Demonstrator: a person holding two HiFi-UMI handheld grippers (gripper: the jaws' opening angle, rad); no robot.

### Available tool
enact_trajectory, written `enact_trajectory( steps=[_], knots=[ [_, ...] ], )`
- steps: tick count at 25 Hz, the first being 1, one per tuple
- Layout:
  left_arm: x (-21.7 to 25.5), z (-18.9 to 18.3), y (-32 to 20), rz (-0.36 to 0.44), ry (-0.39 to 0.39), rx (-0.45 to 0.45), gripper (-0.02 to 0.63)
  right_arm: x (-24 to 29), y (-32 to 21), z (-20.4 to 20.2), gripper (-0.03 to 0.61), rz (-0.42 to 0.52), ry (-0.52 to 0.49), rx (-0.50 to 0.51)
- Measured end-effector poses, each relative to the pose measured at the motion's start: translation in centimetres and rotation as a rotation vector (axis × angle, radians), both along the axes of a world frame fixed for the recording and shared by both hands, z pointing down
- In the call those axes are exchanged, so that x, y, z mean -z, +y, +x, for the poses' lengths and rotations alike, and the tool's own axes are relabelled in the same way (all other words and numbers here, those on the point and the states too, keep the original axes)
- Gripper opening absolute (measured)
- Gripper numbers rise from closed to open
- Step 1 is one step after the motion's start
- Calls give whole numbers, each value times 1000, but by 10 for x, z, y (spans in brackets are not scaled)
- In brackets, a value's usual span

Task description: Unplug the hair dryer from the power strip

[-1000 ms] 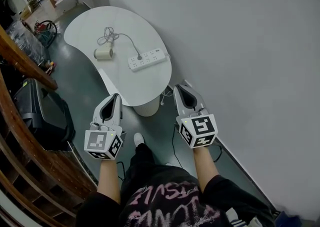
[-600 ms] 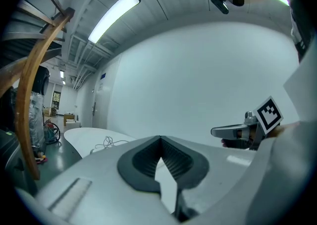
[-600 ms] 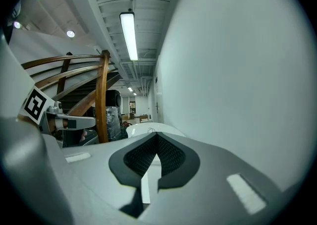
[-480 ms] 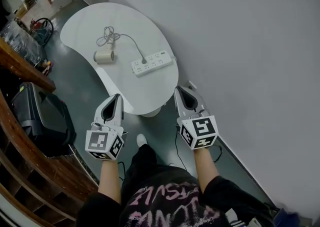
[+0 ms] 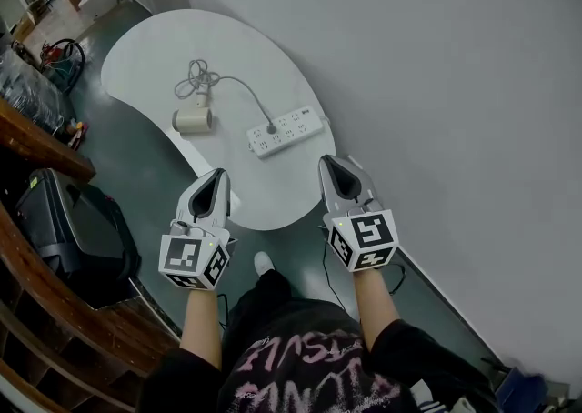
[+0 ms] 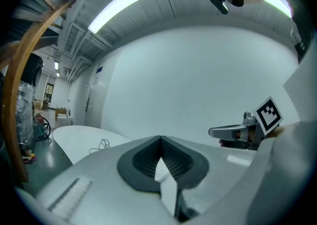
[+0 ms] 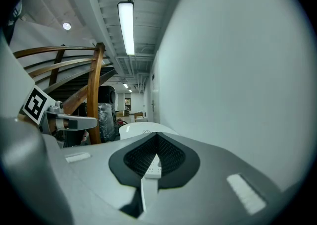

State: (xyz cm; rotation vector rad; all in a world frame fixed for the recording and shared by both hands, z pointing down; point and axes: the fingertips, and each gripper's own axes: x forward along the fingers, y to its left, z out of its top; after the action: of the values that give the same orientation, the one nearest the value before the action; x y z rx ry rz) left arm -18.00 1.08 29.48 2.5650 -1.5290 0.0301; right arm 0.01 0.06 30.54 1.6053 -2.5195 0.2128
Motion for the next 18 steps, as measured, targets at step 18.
enact_trajectory(
  steps=[18],
  knots=[
    [-8, -31, -63, -29, 31, -87, 2, 5, -54, -52, 14, -18, 58, -10]
  ],
)
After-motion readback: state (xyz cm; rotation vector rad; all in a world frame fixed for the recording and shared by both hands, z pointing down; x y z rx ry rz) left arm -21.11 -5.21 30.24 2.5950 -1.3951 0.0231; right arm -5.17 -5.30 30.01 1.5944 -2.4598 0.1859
